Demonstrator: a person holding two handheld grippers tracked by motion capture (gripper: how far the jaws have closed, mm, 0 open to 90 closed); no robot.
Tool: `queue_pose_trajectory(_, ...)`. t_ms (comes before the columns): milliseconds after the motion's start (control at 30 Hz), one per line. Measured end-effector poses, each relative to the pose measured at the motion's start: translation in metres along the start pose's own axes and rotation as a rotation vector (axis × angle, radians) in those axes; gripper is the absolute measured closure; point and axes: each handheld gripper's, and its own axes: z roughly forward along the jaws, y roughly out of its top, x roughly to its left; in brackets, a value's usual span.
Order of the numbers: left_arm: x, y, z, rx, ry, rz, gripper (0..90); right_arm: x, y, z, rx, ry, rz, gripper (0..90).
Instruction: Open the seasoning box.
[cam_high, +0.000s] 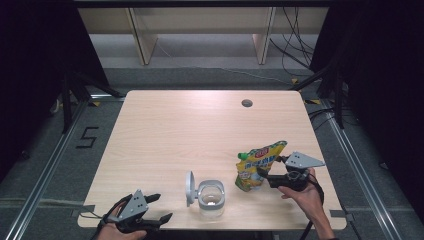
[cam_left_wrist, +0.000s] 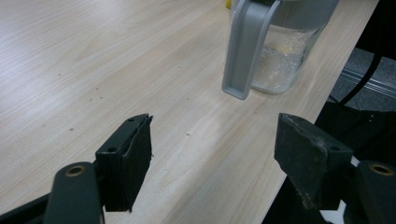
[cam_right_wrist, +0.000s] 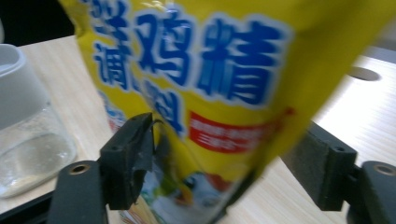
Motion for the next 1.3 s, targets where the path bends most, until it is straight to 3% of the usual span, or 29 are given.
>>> queue_pose_trajectory(33, 0.001, 0.000, 0.000, 0.007, 0.000, 0.022, 27.1, 0.000, 0.001, 0.001, 0.014, 0.018, -0.012, 31.4)
queue_pose_trajectory(67, 0.000, 0.000, 0.001, 0.006, 0.001, 0.014, 27.1, 0.002, 0.001, 0.002, 0.014, 0.041, 0.011, 34.4)
queue_pose_trajectory(133, -0.001, 0.000, 0.000, 0.003, 0.000, 0.022, 27.2, 0.003, 0.001, 0.001, 0.028, 0.034, -0.009, 35.5)
queue_pose_trajectory(200, 0.000, 0.000, 0.000, 0.000, -0.004, 0.042, 27.4, 0.007, 0.001, -0.003, 0.021, 0.019, -0.001, 39.3)
queue_pose_trajectory(233, 0.000, 0.000, 0.000, 0.004, -0.001, 0.045, 27.4, 0.007, 0.002, -0.005, 0.033, 0.013, -0.024, 40.0)
queue_pose_trajectory(267, -0.001, 0.000, 0.000, 0.015, 0.001, 0.020, 27.4, 0.010, 0.002, -0.006, 0.033, 0.003, -0.004, 40.9)
queue_pose_trajectory(333, -0.002, 0.000, 0.000, 0.006, -0.004, 0.013, 27.4, 0.013, 0.001, -0.008, 0.039, -0.010, 0.009, 42.9)
queue_pose_trajectory(400, -0.002, 0.000, 0.000, 0.002, -0.001, 0.012, 27.4, 0.018, 0.001, -0.012, 0.056, -0.024, 0.052, 45.4)
queue_pose_trajectory(433, 0.000, 0.001, 0.000, 0.003, -0.008, 0.042, 27.4, 0.020, 0.001, -0.014, 0.059, -0.038, 0.062, 46.1)
queue_pose_trajectory(467, -0.001, 0.000, -0.001, 0.006, -0.006, 0.015, 27.4, 0.021, 0.001, -0.016, 0.057, -0.038, 0.055, 46.8)
queue_pose_trajectory(533, -0.002, 0.000, 0.000, -0.004, -0.008, 0.006, 27.4, 0.027, 0.002, -0.021, 0.079, -0.053, 0.063, 48.0)
queue_pose_trajectory(600, 0.000, 0.000, -0.001, 0.010, -0.004, 0.015, 27.3, 0.029, 0.001, -0.022, 0.076, -0.059, 0.054, 48.5)
queue_pose_trajectory(633, -0.001, 0.001, -0.001, 0.005, -0.007, 0.021, 27.3, 0.030, 0.001, -0.024, 0.067, -0.069, 0.020, 49.5)
queue_pose_trajectory(700, -0.001, 0.000, -0.001, 0.006, -0.002, 0.019, 27.3, 0.035, 0.001, -0.026, 0.082, -0.079, 0.054, 50.2)
queue_pose_trajectory(767, 0.000, 0.001, -0.002, 0.014, 0.006, 0.029, 27.2, 0.035, 0.001, -0.027, 0.069, -0.086, 0.028, 50.5)
queue_pose_trajectory(800, 0.000, 0.001, -0.002, 0.014, 0.006, 0.030, 27.2, 0.038, 0.000, -0.026, 0.056, -0.092, 0.054, 50.7)
queue_pose_trajectory(833, 0.000, 0.001, -0.002, 0.013, 0.008, 0.032, 27.2, 0.044, 0.001, -0.029, 0.079, -0.112, 0.088, 50.9)
queue_pose_trajectory(867, 0.001, 0.001, -0.003, 0.014, 0.004, 0.035, 27.2, 0.046, 0.002, -0.030, 0.077, -0.121, 0.086, 51.2)
queue_pose_trajectory(900, -0.001, 0.001, -0.002, 0.004, -0.008, 0.011, 27.2, 0.050, 0.002, -0.031, 0.090, -0.132, 0.110, 51.3)
queue_pose_trajectory(967, 0.000, 0.001, -0.003, 0.012, -0.004, 0.021, 27.2, 0.050, 0.001, -0.030, 0.081, -0.149, 0.094, 51.3)
queue_pose_trajectory(1000, 0.000, 0.001, -0.003, 0.015, 0.003, 0.028, 27.2, 0.055, 0.001, -0.031, 0.082, -0.160, 0.130, 51.3)
queue_pose_trajectory(1033, -0.001, 0.000, -0.002, 0.001, -0.001, 0.013, 27.2, 0.056, 0.002, -0.032, 0.082, -0.165, 0.123, 51.2)
queue_pose_trajectory(1100, 0.000, 0.001, -0.002, 0.013, 0.004, 0.031, 27.2, 0.060, 0.001, -0.033, 0.076, -0.174, 0.118, 50.7)
queue_pose_trajectory(1133, -0.001, 0.001, -0.002, -0.001, -0.005, 0.010, 27.2, 0.064, 0.002, -0.036, 0.089, -0.177, 0.151, 50.5)
queue_pose_trajectory(1167, -0.001, 0.001, -0.002, -0.002, -0.007, 0.008, 27.2, 0.066, 0.001, -0.038, 0.079, -0.179, 0.139, 50.5)
queue_pose_trajectory(1200, -0.001, 0.001, -0.002, -0.006, -0.008, 0.004, 27.2, 0.071, 0.001, -0.040, 0.085, -0.187, 0.165, 50.7)
queue_pose_trajectory(1300, -0.001, 0.001, -0.002, -0.004, -0.011, 0.002, 27.2, 0.073, 0.001, -0.043, 0.074, -0.198, 0.126, 52.4)
